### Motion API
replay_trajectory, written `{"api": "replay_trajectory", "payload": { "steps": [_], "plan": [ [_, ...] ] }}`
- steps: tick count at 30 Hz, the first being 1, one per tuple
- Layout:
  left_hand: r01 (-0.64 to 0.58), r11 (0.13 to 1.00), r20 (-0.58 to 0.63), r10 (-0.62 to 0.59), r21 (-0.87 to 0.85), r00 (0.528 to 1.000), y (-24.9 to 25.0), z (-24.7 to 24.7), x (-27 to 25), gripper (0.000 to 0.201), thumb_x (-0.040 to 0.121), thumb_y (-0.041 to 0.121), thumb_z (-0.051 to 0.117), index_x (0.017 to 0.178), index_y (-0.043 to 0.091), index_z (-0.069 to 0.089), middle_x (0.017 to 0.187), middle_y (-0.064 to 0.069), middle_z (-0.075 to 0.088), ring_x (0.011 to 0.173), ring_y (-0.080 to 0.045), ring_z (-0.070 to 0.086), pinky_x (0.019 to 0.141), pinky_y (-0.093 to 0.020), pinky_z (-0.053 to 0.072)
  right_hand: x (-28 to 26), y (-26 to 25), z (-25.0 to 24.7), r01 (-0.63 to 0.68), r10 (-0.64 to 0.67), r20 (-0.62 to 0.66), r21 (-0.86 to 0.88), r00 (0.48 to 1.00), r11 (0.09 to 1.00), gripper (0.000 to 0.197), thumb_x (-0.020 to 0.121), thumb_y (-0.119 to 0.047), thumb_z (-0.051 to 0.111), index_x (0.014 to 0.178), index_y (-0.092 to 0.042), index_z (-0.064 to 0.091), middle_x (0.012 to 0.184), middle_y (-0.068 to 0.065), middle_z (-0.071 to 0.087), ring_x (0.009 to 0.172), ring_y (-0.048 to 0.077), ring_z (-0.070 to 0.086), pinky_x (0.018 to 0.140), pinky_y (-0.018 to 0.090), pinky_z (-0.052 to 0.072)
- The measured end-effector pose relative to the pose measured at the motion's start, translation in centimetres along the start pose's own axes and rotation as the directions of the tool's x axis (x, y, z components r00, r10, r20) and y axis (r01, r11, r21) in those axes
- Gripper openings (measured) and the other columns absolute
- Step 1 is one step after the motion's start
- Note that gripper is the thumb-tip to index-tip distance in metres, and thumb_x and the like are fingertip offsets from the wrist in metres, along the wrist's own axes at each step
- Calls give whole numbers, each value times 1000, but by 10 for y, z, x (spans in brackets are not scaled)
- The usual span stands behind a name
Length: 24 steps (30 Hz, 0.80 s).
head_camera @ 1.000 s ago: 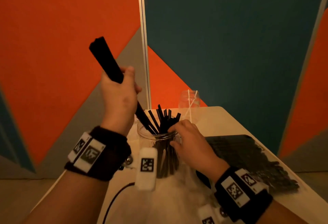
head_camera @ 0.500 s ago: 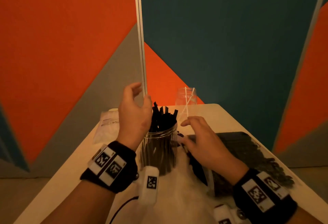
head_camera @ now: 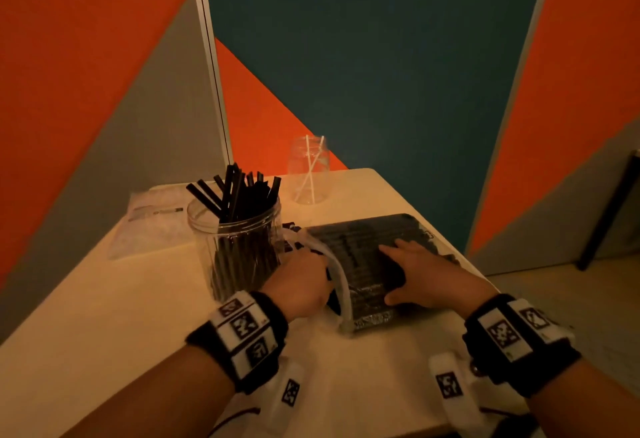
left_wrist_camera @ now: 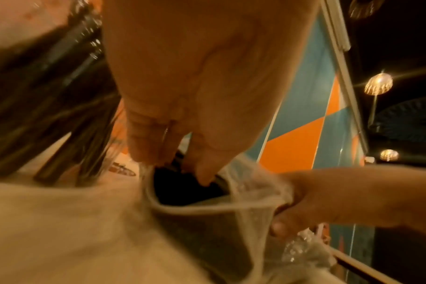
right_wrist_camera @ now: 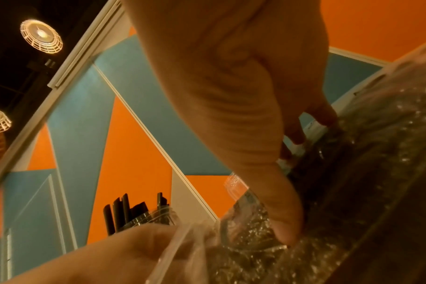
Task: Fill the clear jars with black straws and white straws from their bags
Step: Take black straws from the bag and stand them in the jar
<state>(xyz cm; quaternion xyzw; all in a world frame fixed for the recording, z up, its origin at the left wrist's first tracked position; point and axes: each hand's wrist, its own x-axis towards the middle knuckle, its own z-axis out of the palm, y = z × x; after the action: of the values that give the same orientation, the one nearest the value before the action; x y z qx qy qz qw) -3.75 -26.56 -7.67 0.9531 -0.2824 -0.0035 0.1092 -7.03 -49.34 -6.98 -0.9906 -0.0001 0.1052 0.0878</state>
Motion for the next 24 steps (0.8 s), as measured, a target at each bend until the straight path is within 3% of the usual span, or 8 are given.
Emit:
{"api": "replay_trajectory", "payload": {
  "steps": [3, 7, 10, 13, 16, 20, 24],
  "plan": [
    [-109, 985, -133, 127, 130, 983, 10, 9, 14, 28, 95, 25, 52, 118, 17, 67, 123, -2, 61, 115, -24, 48, 102, -40, 37, 2, 3, 1, 8, -8, 21, -4, 1000, 1000, 111, 83, -44, 78, 161, -31, 1, 169, 0, -6, 155, 23, -6, 123, 48, 15],
    [-130, 989, -280, 146, 76, 949, 13, 9, 21, 21, 87, 25, 53, 99, 21, 70, 110, -2, 61, 106, -23, 51, 90, -37, 44, 6, 6, 0, 21, -21, 29, -4, 999, 1000, 115, 82, -42, 80, 161, -31, -3, 169, 0, -8, 155, 22, -7, 123, 46, 15],
    [-241, 969, -78, 245, 59, 966, 15, 11, 26, 26, 95, 23, 50, 107, 11, 70, 116, -9, 61, 111, -27, 48, 96, -40, 38, 9, 7, 1, 36, -36, 34, -13, 999, 999, 116, 81, -43, 80, 160, -31, -3, 169, 0, -8, 155, 23, -6, 123, 46, 15],
    [-121, 986, 78, 130, -112, 988, 12, 5, 31, 32, 93, 23, 54, 123, 15, 62, 126, -7, 48, 117, -25, 44, 101, -39, 39, 10, 8, 1, 33, -32, 38, -22, 999, 999, 117, 80, -44, 80, 160, -31, -4, 169, 1, -8, 155, 24, -7, 125, 48, 14],
    [-37, 983, 229, 78, -178, 970, 14, -5, 33, 38, 87, 16, 58, 125, 18, 58, 127, -3, 46, 112, -23, 48, 93, -39, 47, 10, 7, 0, 19, -17, 47, -40, 999, 999, 117, 80, -46, 80, 160, -32, -4, 169, 0, -9, 155, 27, -7, 124, 56, 13],
    [-21, 996, 250, 42, -87, 967, 22, -10, 33, 29, 87, 16, 60, 116, 10, 61, 115, -9, 60, 99, -26, 58, 87, -47, 54, 10, 5, -2, 8, -6, 53, -41, 999, 999, 118, 79, -46, 81, 160, -32, -3, 169, -1, -9, 155, 28, -7, 123, 58, 12],
    [-24, 994, 301, 56, -109, 952, 23, -15, 32, 32, 95, 25, 56, 121, 7, 63, 120, -13, 64, 106, -30, 61, 91, -48, 53, 9, 3, -3, 4, -1, 60, -43, 998, 999, 117, 79, -45, 81, 160, -33, -2, 169, -1, -8, 155, 27, -8, 123, 58, 11]
  ]
}}
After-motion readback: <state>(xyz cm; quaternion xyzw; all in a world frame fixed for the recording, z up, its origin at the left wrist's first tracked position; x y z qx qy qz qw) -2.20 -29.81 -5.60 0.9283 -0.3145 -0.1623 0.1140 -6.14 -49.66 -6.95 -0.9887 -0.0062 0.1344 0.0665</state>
